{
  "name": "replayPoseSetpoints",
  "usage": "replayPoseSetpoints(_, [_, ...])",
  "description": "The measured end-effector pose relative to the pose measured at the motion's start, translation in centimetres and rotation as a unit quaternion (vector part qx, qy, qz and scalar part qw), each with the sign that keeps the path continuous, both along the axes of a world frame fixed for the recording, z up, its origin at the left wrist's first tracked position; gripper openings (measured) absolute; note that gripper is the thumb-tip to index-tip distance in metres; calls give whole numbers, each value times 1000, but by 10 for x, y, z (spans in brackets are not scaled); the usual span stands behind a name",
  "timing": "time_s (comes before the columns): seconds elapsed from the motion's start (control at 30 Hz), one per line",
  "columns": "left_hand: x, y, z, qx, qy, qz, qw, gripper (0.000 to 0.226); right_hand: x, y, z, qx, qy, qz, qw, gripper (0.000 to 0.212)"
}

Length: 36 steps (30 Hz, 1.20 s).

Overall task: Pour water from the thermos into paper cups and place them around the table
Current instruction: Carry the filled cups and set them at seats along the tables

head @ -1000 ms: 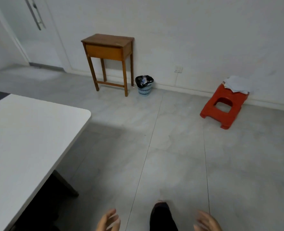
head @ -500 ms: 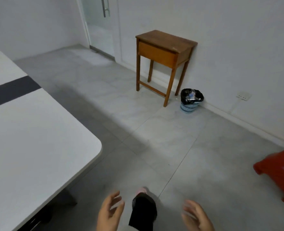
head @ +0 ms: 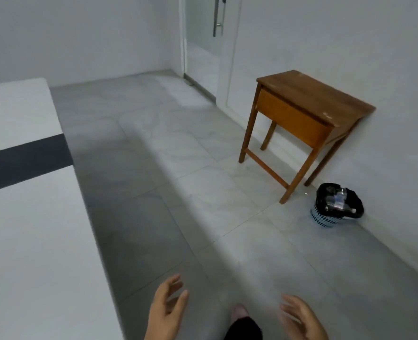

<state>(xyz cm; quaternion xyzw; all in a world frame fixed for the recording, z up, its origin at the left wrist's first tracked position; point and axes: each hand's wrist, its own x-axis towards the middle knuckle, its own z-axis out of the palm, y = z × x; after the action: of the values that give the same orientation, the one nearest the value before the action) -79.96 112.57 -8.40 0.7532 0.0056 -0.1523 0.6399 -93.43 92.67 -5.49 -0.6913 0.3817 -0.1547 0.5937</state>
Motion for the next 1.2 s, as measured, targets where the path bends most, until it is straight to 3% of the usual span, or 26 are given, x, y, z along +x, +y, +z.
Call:
replayPoseSetpoints(0.17, [74, -29, -19, 1, 18, 149, 989, 75, 119, -71, -29, -11, 35, 85, 996, 31])
replayPoseSetpoints(0.33, [156, -63, -7, -8, 13, 272, 962, 61, 278, -120, -1, -21, -10, 263, 964, 41])
replayPoseSetpoints(0.4, [182, -70, -5, -6, 17, 292, 956, 37, 336, -125, 1, -16, -10, 344, 939, 40])
replayPoseSetpoints(0.47, [202, -72, -7, -2, 38, 328, 944, 31, 384, -120, -3, -1, -15, 400, 916, 42])
replayPoseSetpoints(0.63, [256, -53, -21, 2, 53, 438, 897, 72, 478, -82, -23, 44, 29, 472, 880, 44])
replayPoseSetpoints(0.7, [287, -38, -26, -1, 62, 474, 878, 79, 520, -61, -35, 58, 32, 482, 874, 77])
replayPoseSetpoints(0.77, [329, -19, -21, 6, 50, 489, 871, 64, 571, -34, -36, 54, 29, 487, 871, 83])
replayPoseSetpoints(0.83, [373, 9, -11, 11, 28, 502, 865, 44, 628, 3, -25, 58, 24, 527, 847, 53])
replayPoseSetpoints(0.9, [414, 38, 3, 18, 4, 515, 857, 30, 683, 44, -10, 54, -11, 570, 820, 39])
replayPoseSetpoints(1.1, [489, 97, 29, 51, -27, 583, 810, 34, 790, 136, 13, 27, -43, 684, 728, 33])
replayPoseSetpoints(1.2, [506, 112, 29, 60, -7, 623, 780, 37, 823, 176, 11, 16, -7, 737, 676, 48])
